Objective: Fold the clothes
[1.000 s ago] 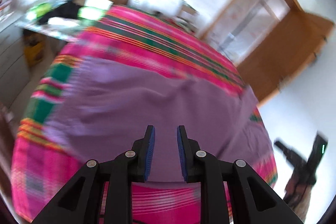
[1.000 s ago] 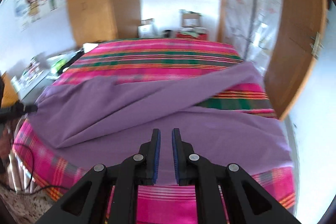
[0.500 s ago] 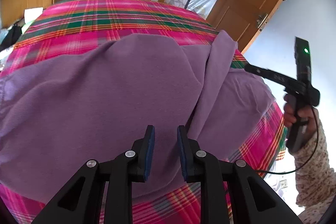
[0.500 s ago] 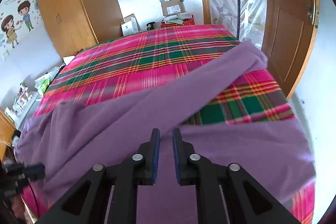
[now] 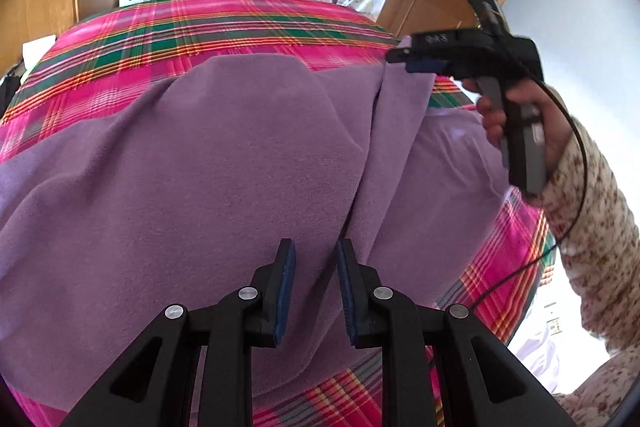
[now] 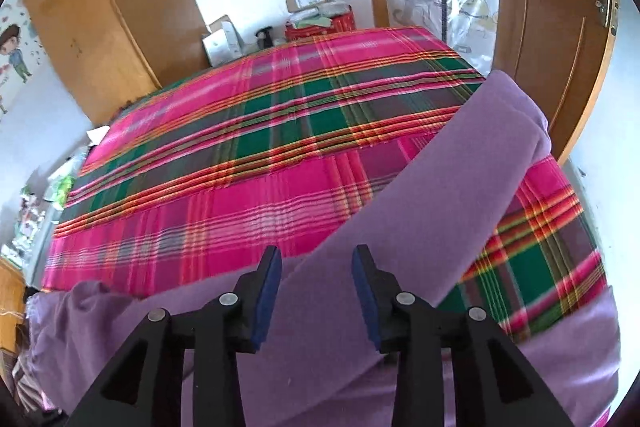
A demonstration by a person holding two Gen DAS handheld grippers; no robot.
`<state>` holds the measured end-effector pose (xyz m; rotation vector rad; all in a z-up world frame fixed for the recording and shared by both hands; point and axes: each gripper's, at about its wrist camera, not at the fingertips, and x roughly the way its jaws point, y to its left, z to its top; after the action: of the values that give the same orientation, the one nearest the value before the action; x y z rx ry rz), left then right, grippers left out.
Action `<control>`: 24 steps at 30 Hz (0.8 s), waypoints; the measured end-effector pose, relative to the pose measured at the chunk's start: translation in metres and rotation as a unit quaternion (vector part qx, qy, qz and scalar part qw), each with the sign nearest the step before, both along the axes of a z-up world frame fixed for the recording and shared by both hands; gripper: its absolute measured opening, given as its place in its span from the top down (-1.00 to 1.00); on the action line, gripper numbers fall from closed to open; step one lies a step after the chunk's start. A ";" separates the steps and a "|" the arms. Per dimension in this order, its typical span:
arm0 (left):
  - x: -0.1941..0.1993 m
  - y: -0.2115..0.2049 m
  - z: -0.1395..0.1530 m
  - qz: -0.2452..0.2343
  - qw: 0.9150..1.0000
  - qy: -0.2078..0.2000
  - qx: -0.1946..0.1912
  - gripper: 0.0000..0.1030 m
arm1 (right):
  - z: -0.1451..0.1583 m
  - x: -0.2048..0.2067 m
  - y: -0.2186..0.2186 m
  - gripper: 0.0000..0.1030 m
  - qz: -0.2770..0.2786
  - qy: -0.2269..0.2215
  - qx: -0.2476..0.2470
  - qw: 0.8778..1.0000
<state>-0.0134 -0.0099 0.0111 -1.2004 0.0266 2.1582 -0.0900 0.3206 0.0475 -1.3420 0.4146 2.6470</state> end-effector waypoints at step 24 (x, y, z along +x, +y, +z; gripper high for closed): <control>-0.001 -0.001 0.001 0.003 1.000 0.019 0.016 0.57 | -0.007 0.009 0.028 0.91 -0.070 -0.011 -0.040 0.997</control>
<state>-0.0145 -0.0114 0.0123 -1.1423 0.0055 2.1786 -0.0814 0.3491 0.0402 -1.3114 0.5950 2.5252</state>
